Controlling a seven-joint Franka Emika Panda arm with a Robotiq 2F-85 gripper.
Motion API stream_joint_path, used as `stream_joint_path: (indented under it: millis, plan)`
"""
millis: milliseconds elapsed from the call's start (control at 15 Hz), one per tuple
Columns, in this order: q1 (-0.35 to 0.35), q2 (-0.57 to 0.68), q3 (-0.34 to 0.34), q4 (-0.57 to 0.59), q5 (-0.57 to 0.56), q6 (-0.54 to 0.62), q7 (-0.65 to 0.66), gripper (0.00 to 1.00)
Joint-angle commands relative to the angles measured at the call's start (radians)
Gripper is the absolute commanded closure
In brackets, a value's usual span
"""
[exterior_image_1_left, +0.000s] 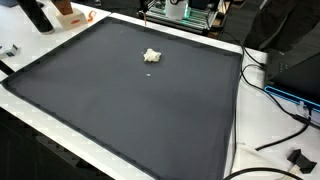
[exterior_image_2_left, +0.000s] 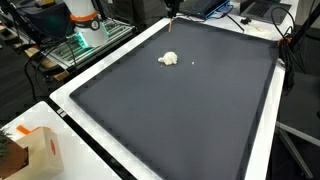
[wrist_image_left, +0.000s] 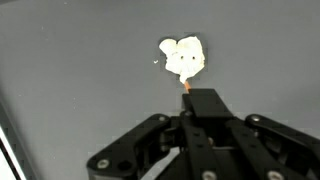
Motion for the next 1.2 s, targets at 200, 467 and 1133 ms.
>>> stream_joint_path:
  millis: [200, 467, 1133]
  plan:
    - [-0.005, 0.0, 0.005, 0.001, 0.0, -0.003, 0.0, 0.97]
    - [0.002, 0.045, 0.02, 0.013, -0.191, 0.012, 0.287, 0.97]
    - [0.084, 0.208, 0.024, 0.08, -0.558, -0.146, 0.906, 0.97]
